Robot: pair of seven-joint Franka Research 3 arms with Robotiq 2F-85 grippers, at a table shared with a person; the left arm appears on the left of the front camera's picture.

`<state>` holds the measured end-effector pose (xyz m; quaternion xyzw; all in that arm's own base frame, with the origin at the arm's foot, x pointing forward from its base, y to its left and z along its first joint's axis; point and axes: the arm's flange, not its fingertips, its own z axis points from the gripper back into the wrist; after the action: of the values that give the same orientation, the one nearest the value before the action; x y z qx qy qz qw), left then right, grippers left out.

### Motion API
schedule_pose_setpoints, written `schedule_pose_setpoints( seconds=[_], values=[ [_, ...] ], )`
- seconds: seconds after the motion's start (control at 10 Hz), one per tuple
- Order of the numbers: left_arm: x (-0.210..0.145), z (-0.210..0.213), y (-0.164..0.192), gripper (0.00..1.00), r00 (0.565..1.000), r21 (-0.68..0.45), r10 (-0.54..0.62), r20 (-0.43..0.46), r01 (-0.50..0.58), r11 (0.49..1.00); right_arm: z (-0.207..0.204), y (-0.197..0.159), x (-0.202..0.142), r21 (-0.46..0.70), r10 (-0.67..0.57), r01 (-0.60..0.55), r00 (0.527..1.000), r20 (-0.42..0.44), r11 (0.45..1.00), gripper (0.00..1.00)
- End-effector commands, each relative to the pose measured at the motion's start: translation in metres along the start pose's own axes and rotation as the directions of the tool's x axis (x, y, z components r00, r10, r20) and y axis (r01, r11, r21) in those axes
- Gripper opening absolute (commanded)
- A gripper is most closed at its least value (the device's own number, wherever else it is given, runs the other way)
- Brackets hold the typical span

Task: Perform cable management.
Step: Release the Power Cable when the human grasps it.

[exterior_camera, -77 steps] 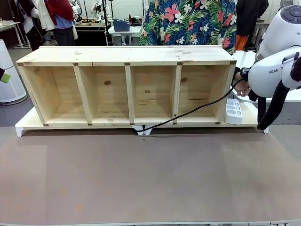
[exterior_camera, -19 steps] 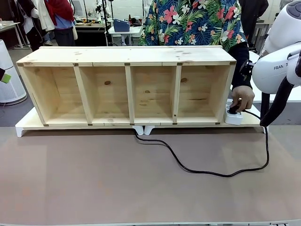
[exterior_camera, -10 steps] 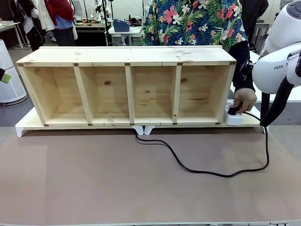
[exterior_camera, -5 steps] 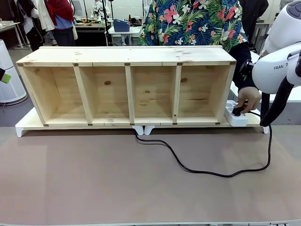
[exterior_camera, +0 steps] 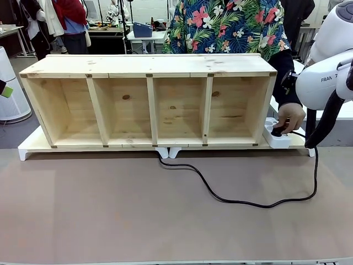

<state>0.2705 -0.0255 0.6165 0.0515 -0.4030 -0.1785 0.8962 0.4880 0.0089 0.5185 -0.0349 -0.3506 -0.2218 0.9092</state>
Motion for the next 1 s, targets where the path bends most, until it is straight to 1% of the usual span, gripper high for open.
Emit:
schedule_pose_setpoints(
  seconds=[0.0, 0.9],
  values=[
    [0.0016, -0.0009, 0.0001, 1.0, 1.0, 0.012, -0.001, 0.007, 0.001, 1.0, -0.0004, -0.0003, 0.0, 0.0, -0.002, 0.002, 1.0, -0.001, 1.0, 1.0],
    [0.0016, -0.0009, 0.0001, 1.0, 1.0, 0.012, -0.001, 0.007, 0.001, 1.0, -0.0004, -0.0003, 0.0, 0.0, -0.002, 0.002, 1.0, -0.001, 1.0, 1.0]
  ],
)
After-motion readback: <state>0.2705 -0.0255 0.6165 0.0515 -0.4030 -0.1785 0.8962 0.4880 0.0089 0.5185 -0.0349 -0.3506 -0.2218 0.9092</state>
